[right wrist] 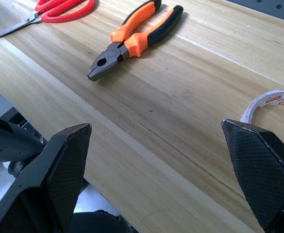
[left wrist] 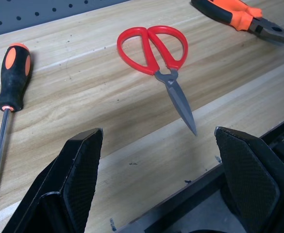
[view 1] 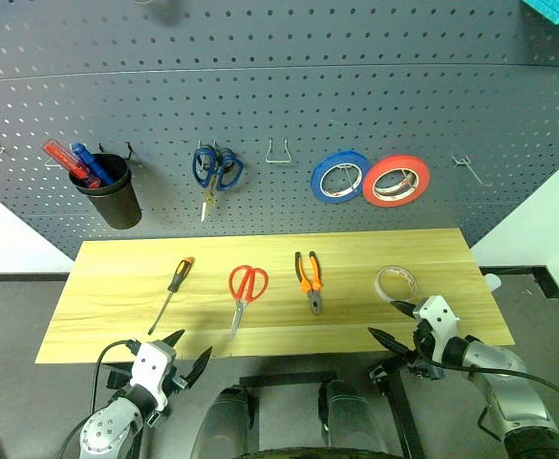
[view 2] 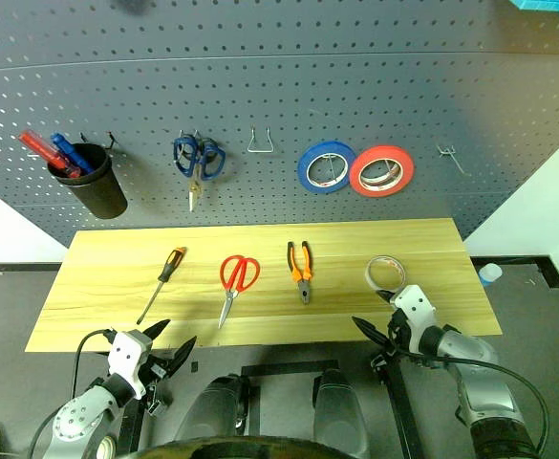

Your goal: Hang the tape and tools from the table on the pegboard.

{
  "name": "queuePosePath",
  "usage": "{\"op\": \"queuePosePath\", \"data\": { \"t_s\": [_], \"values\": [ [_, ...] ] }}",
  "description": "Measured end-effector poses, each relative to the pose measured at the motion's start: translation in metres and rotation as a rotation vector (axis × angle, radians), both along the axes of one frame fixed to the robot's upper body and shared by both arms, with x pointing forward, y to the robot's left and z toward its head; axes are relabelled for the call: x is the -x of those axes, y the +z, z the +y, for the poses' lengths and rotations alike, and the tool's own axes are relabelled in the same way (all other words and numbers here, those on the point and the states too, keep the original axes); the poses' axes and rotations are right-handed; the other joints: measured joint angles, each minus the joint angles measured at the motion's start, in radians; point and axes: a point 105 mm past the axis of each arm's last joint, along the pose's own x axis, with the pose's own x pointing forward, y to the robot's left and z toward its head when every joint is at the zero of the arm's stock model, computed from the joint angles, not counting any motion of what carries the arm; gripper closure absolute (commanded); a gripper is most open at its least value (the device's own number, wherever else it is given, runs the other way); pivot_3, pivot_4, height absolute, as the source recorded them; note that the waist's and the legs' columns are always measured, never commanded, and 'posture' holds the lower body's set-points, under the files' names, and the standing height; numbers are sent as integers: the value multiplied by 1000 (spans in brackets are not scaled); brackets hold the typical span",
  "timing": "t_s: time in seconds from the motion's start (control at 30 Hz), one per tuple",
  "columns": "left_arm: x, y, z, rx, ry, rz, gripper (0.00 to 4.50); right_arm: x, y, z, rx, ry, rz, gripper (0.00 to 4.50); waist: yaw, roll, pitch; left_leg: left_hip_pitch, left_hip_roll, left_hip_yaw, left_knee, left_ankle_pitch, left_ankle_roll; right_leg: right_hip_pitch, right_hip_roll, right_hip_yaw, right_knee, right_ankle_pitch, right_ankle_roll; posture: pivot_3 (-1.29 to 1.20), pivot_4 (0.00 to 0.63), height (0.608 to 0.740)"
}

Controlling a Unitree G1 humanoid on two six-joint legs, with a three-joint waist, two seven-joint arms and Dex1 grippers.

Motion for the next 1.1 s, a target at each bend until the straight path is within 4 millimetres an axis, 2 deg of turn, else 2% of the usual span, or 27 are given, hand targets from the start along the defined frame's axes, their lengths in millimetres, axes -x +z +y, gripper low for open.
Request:
{"op": "queuePosePath", "data": {
  "t_s": [0.3, 0.6, 0.73, 0.87, 1.0, 1.1],
  "values": [
    [-2, 1, -1, 1, -6, -4, 651, -2, 2, 0, 7, -3, -13, 0, 0, 1, -1, 1, 0, 0, 0, 0, 0, 1, 0, 0, 0, 0, 0, -19, 116, 730],
    [-2, -7, 1, 3, -19, 1, 651, -6, 3, 0, 14, -5, -19, 0, 0, 1, -2, 4, 0, 0, 0, 0, 0, 4, 0, 0, 0, 0, 0, -24, 111, 730],
    [-9, -3, -3, 6, -41, -18, 651, -7, 3, -1, 25, -15, -20, 0, 1, 1, -2, 7, 0, 0, 1, 0, 0, 8, 0, 0, 0, 0, 0, -18, 109, 730],
    [-28, 7, -21, 15, -158, -44, 651, -15, 5, 0, 52, -26, -30, 0, 0, 2, -2, 12, 0, 0, 1, 0, 0, 12, 0, 0, 0, 0, 0, -16, 108, 730],
    [-59, 29, -53, 16, -357, -100, 651, -36, 19, 2, 84, -36, -88, 0, -1, 2, -3, 15, 0, 0, 1, 0, 0, 16, 0, 0, 0, 0, 0, -36, 105, 730],
    [-71, 38, -77, 21, -503, -92, 651, -47, 18, -2, 108, -67, -83, 0, -3, 3, -4, 15, 0, 0, -1, 0, 0, 15, 1, 0, 0, 1, -1, -61, 103, 730]
  ]
}}
